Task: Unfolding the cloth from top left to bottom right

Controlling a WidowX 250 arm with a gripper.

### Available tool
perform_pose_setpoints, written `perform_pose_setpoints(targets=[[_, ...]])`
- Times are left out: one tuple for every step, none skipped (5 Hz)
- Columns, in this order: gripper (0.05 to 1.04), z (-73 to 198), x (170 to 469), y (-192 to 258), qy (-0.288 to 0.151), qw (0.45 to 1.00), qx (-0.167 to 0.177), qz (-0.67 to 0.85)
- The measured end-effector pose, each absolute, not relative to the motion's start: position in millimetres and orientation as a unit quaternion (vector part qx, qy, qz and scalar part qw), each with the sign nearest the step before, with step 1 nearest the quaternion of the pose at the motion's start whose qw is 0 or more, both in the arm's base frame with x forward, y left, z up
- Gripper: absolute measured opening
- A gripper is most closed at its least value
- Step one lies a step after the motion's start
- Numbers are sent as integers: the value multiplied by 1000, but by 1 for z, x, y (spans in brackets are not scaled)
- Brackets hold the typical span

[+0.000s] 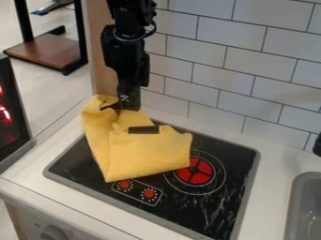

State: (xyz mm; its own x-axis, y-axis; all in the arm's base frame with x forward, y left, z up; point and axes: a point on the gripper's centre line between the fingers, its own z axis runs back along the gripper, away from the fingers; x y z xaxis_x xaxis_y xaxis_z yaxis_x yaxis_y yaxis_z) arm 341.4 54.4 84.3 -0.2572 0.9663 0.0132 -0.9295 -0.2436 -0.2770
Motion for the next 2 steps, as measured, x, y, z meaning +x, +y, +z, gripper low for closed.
perform_pose_setpoints(targets=[[999, 76, 339, 54, -105, 604, -70, 787], [999, 56, 335, 55, -97, 593, -29, 799]])
